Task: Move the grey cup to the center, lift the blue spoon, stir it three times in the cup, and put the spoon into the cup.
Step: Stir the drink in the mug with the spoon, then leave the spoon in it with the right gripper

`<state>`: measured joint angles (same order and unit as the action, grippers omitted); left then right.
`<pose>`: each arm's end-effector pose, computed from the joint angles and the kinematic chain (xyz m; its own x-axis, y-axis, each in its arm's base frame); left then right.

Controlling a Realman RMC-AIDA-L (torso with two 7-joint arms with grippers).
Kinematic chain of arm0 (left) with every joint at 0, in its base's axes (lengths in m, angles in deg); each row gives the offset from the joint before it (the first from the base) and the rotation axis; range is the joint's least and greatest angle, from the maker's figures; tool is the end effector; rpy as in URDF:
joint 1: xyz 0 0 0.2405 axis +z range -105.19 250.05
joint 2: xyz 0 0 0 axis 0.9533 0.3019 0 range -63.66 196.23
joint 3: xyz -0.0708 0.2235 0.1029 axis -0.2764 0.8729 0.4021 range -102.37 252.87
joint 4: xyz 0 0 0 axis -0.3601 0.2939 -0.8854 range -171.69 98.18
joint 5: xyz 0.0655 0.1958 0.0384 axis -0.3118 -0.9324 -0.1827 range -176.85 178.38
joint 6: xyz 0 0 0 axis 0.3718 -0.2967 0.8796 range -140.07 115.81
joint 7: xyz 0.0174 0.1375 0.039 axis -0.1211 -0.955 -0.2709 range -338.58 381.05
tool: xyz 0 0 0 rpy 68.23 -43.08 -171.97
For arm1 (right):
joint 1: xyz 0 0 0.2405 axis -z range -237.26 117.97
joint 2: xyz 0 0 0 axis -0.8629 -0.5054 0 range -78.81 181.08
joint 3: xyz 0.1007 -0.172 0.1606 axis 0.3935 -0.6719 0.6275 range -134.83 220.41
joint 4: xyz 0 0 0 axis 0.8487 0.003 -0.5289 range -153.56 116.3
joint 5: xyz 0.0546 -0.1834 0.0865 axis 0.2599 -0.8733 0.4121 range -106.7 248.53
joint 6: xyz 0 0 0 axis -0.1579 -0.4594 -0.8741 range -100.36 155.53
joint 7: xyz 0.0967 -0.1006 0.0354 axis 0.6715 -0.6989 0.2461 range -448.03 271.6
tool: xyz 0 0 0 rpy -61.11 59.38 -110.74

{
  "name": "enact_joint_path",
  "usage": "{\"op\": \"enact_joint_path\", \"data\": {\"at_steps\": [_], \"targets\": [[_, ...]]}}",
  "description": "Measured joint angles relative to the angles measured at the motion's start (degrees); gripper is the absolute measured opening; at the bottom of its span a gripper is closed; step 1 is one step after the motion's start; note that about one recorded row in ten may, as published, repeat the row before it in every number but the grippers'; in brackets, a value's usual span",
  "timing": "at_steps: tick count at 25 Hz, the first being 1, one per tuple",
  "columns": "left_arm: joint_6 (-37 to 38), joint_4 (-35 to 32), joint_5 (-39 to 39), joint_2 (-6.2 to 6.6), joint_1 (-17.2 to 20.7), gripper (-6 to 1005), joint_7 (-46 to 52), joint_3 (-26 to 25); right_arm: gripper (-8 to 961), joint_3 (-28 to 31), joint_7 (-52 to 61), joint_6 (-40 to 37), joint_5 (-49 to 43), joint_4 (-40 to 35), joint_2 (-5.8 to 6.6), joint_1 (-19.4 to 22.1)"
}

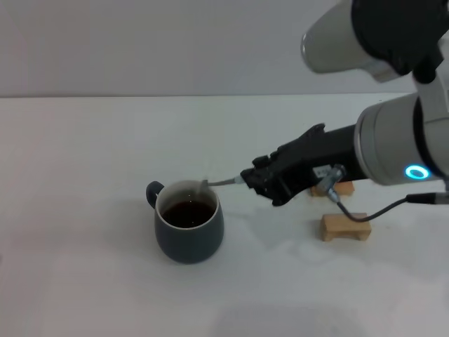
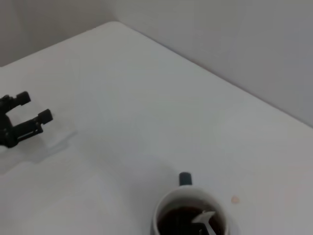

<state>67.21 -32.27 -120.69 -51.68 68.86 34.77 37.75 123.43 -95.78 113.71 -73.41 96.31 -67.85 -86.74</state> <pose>-0.4192 0.1783 0.0128 0.6936 0.0657 0.7173 0.7120 0.0888 -0.6966 0.0510 0.2861 0.0025 0.8786 -0.4706 -0.0814 -0.4578 -0.7812 -0.4243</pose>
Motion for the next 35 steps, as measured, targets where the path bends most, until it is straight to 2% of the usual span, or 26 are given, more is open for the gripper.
{"op": "enact_joint_path", "data": {"at_steps": [10, 35], "targets": [[-0.07, -0.01, 0.0, 0.03, -0.12, 864, 0.0, -0.03, 162, -2.6, -0.49, -4.07, 0.2, -5.88, -0.02, 1.18], [1.09, 0.46, 0.0, -0.07, 1.4, 864, 0.0, 0.31, 162, -7.36, -2.87, -12.84, 1.85, -16.59, -0.08, -2.13]]}}
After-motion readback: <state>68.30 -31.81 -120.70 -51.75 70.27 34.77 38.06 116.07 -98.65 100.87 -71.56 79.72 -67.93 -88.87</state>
